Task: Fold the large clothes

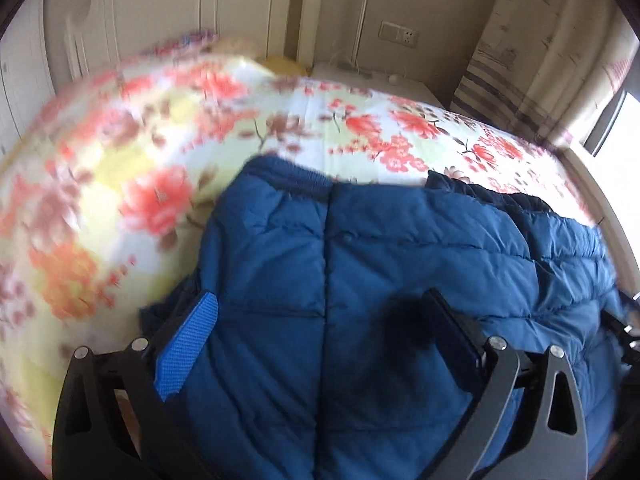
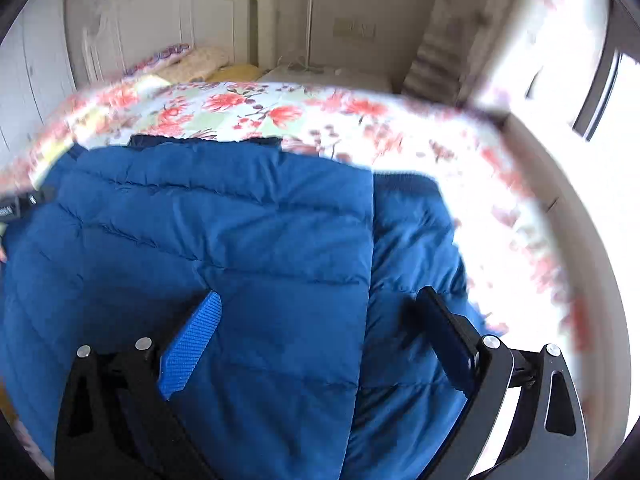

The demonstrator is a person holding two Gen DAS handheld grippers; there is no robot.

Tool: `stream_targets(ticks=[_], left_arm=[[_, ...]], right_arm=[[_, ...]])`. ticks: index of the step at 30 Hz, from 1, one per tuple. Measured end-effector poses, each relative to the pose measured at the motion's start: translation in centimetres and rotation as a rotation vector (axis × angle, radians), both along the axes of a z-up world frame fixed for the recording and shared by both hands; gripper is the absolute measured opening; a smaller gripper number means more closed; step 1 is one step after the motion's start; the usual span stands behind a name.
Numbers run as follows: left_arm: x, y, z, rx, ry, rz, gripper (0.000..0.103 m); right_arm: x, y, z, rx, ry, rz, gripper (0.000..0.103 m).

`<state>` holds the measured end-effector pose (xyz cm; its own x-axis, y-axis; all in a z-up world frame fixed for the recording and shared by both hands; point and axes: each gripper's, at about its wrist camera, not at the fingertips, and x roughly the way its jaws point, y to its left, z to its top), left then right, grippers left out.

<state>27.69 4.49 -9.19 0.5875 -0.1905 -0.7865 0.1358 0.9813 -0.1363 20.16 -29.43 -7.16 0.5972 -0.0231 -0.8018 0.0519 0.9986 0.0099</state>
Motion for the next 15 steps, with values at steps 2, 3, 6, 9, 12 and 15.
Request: stream_targets(ticks=[2, 3, 6, 9, 12, 15], left_arm=[[0.1, -0.5, 0.0, 0.041, -0.002, 0.002, 0.1], [0.1, -0.8, -0.1, 0.063, -0.007, 0.0, 0.1], [0.0, -0.8, -0.1, 0.067, -0.012, 0.002, 0.1], [-0.9, -0.4, 1.0, 0.056, -0.054, 0.035, 0.099], [-3.3, -1.6, 3.3, 0.049, -0.133, 0.003, 0.099], [-7.0, -5.2, 5.5, 0.094, -0.229, -0.118, 0.1]], right_arm=[[0.2, 0.2, -0.2, -0.017, 0.007, 0.001, 0.094], [0.1, 0.5, -0.2, -0.029, 0.009, 0.003, 0.094], [-0.2, 0.1, -0.1, -0.016, 0.003, 0.001, 0.095], [-1.2, 0.9, 1.1, -0.074, -0.047, -0.015, 0.095], [-3.3, 3.3, 3.8, -0.094, -0.145, 0.039, 0.095], [-5.2, 7.1, 5.3, -0.135, -0.173, 0.185, 0.095]])
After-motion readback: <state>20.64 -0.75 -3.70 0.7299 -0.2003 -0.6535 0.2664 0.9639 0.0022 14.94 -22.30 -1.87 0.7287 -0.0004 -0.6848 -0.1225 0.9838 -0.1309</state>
